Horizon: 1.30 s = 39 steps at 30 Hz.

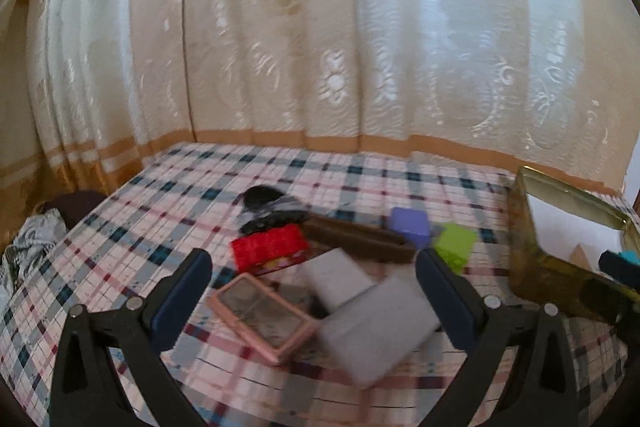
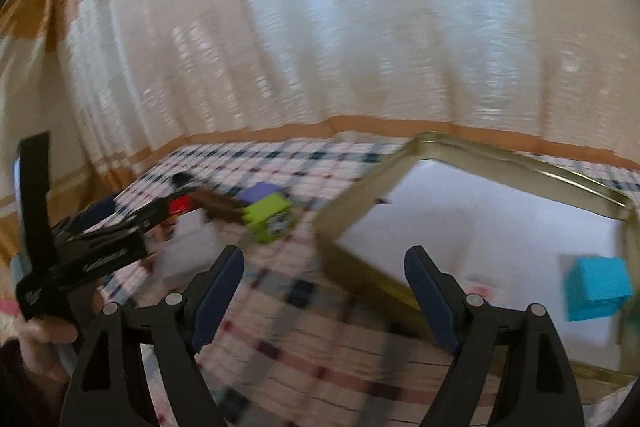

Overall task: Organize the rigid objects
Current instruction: 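Move both tools back toward the remaining objects, then grasp the clear plastic box with the right tool while the left tool grasps the pink framed box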

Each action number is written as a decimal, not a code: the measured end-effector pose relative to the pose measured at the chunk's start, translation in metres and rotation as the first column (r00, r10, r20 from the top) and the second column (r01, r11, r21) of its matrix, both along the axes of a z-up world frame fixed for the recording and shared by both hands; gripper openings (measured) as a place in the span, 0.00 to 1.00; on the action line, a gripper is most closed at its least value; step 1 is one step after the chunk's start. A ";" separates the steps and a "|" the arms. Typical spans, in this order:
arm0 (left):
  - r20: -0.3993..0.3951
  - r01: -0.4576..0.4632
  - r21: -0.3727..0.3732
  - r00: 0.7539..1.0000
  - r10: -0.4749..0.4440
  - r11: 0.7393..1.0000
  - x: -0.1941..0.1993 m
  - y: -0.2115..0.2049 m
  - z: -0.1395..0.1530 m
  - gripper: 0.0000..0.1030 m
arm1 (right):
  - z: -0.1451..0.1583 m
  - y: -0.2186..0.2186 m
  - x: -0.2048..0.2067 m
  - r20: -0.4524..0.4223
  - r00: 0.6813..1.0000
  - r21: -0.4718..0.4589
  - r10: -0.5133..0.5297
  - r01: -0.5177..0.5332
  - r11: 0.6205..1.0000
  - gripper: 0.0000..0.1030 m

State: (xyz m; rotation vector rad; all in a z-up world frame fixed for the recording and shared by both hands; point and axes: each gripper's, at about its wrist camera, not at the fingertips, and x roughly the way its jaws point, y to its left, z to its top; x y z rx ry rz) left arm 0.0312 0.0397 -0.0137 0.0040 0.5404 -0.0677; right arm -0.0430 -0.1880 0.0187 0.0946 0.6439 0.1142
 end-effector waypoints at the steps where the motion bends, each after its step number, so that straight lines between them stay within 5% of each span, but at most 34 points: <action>1: -0.003 -0.012 0.002 1.000 0.012 1.000 0.002 0.005 -0.001 1.00 | -0.001 0.008 0.003 -0.006 1.000 -0.004 0.017 -0.017 1.000 0.82; 10: -0.016 -0.130 -0.005 0.991 0.129 0.992 0.018 0.062 -0.004 1.00 | -0.020 0.075 0.030 -0.114 0.978 -0.017 0.174 -0.178 0.984 0.82; 17: -0.074 -0.222 -0.120 0.974 0.214 0.968 0.026 0.099 -0.010 1.00 | -0.037 0.114 0.052 -0.202 0.946 -0.066 0.254 -0.272 0.960 0.82; 29: -0.075 -0.218 -0.068 0.974 0.212 0.974 0.031 0.096 -0.011 1.00 | -0.060 0.148 0.079 -0.328 0.906 -0.139 0.269 -0.328 0.934 0.85; 39: -0.069 -0.204 -0.065 0.977 0.200 0.977 0.030 0.094 -0.012 1.00 | -0.060 0.147 0.080 -0.332 0.893 -0.152 0.305 -0.369 0.917 0.85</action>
